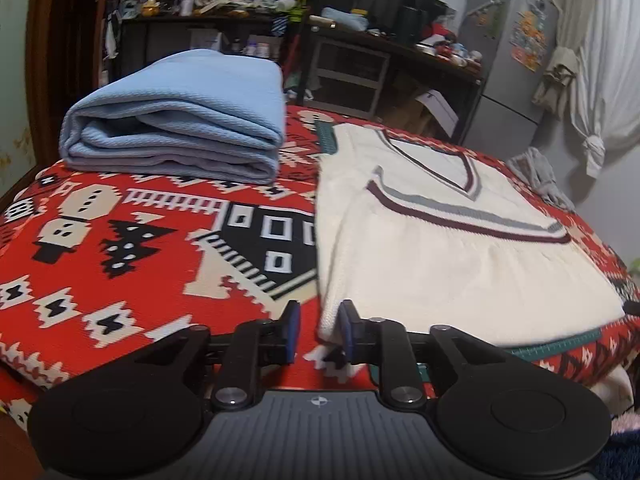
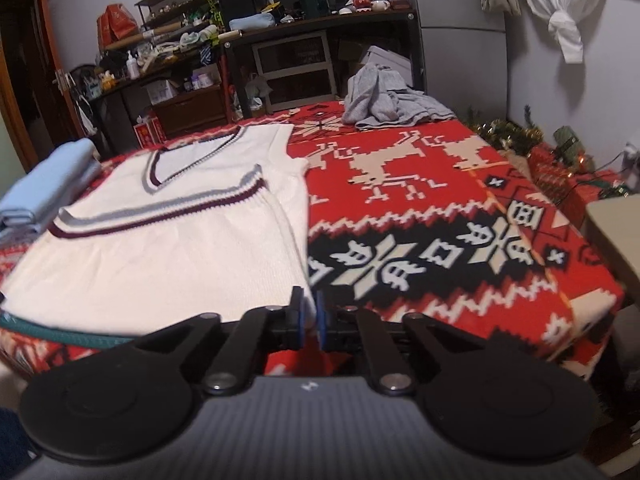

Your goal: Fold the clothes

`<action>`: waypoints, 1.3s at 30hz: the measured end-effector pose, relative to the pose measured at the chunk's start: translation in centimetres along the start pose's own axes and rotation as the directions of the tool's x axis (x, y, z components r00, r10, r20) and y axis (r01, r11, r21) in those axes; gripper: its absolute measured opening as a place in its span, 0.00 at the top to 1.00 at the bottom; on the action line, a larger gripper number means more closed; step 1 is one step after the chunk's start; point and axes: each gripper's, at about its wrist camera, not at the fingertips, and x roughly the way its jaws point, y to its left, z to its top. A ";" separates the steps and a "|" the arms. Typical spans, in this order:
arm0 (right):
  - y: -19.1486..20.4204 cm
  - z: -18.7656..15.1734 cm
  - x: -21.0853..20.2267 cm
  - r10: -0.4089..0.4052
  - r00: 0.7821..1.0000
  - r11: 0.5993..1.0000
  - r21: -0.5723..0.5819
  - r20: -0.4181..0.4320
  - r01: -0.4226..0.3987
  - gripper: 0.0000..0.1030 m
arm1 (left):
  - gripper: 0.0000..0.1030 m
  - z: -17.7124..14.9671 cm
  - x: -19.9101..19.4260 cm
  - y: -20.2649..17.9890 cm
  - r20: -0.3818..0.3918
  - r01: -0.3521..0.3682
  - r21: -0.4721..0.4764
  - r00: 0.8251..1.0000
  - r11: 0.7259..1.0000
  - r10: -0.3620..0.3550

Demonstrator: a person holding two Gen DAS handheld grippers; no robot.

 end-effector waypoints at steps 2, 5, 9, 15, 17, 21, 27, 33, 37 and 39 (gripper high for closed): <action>-0.1 0.5 -0.5 -0.028 0.999 1.000 -0.007 0.020 0.029 0.90 | 0.78 0.5 -0.4 -0.1 0.025 -0.024 0.023 0.999 0.999 0.023; 0.5 1.6 -0.8 -0.018 0.998 0.999 -0.033 0.061 0.020 0.88 | 0.82 1.6 -0.5 -0.7 0.060 -0.022 0.061 0.998 0.998 0.019; 2.5 2.6 0.0 0.050 0.996 0.995 -0.086 0.075 -0.043 0.88 | 0.84 2.5 0.1 -2.2 0.072 0.052 0.100 0.996 0.994 -0.060; 4.7 1.8 2.8 0.082 0.996 0.988 -0.130 0.028 -0.078 0.88 | 0.86 1.5 3.3 -3.4 0.025 -0.001 0.169 1.000 0.986 -0.003; 4.4 1.4 3.5 0.058 0.998 0.989 -0.135 0.014 -0.055 0.89 | 0.86 1.5 3.5 -3.1 0.027 -0.002 0.158 1.000 0.987 -0.002; 3.0 1.9 3.7 0.046 0.999 0.993 -0.107 0.014 -0.044 0.89 | 0.87 2.5 3.6 -3.4 0.042 0.007 0.166 0.999 0.986 -0.014; 4.4 5.4 5.3 0.081 0.996 0.989 -0.130 0.034 -0.076 0.88 | 0.87 6.0 5.6 -5.2 0.036 0.076 0.160 0.996 0.984 -0.083; 6.5 8.3 9.9 0.066 0.998 0.992 -0.107 -0.003 -0.065 0.89 | 0.88 7.9 9.9 -7.2 -0.007 0.061 0.207 0.998 0.977 -0.061; 6.6 9.0 13.0 0.046 0.997 0.995 -0.084 -0.054 -0.051 0.89 | 0.87 8.5 12.3 -7.3 -0.030 0.021 0.224 0.999 0.974 -0.014; 6.3 9.2 14.0 0.047 0.997 0.996 -0.069 -0.053 -0.051 0.92 | 0.87 8.8 12.9 -7.1 -0.030 0.028 0.223 0.999 0.974 -0.022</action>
